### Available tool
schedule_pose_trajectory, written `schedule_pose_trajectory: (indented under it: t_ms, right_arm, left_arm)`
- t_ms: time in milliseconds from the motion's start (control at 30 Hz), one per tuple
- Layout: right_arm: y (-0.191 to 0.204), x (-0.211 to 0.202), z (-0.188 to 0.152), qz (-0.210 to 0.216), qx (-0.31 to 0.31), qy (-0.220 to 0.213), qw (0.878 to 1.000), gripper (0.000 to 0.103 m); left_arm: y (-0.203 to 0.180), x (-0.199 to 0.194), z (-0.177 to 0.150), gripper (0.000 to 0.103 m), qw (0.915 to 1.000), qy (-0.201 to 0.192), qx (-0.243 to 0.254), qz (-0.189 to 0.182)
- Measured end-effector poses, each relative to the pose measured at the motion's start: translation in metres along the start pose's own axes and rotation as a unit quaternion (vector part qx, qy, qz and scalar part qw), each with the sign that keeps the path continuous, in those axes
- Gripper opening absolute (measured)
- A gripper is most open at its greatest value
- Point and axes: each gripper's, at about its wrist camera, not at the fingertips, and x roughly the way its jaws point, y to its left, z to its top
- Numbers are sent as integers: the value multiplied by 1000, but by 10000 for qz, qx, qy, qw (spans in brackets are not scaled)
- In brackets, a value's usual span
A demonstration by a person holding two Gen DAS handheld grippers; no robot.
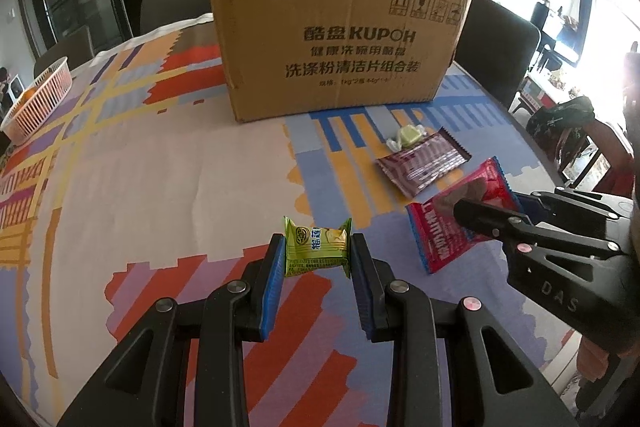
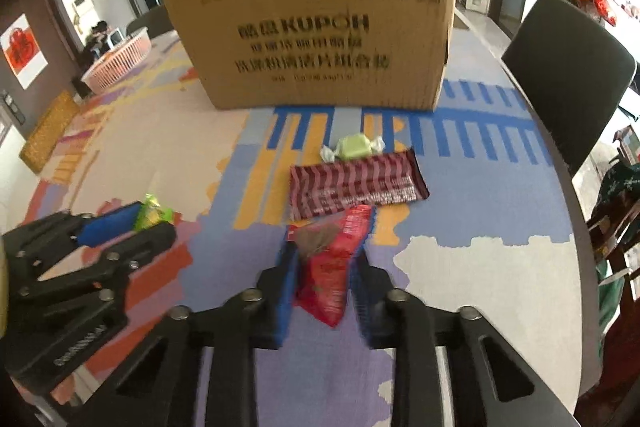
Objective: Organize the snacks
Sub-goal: 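Grasp the small green candy with the left tool while the right tool grasps the pink bag, then carry the green candy and pink bag over the box and open both tools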
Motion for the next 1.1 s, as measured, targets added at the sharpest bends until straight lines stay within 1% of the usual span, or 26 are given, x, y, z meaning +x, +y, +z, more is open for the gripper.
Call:
schedule_pose_trajectory:
  t_ms: [133,367,600,767,1000,1100]
  right_arm:
    - [8,-14,1,114,-131,-147,9997,14]
    - [12,-26,3,122,-169,-325,9993,14]
    - [6,-46,17,85,-64,-636,9979,14]
    - [2,-61,35,51,-48,-916,9958,14]
    - [0,-86,69,-16,-102,-1398,9901,14]
    - [2,-97,87,-19,-139,-1618,9867,14]
  left_arm:
    - [-2,-7,4,32,10000,-83,-8,-31]
    - [-4,-18,15,32,9996,-255,1,-74]
    - [-9,-33,35,32,9985,-540,74,-92]
    - [-11,-45,56,32,9968,-781,105,-140]
    - [-10,-67,98,32,9924,-1207,140,-169]
    - [-7,-77,116,32,9898,-1408,158,-119]
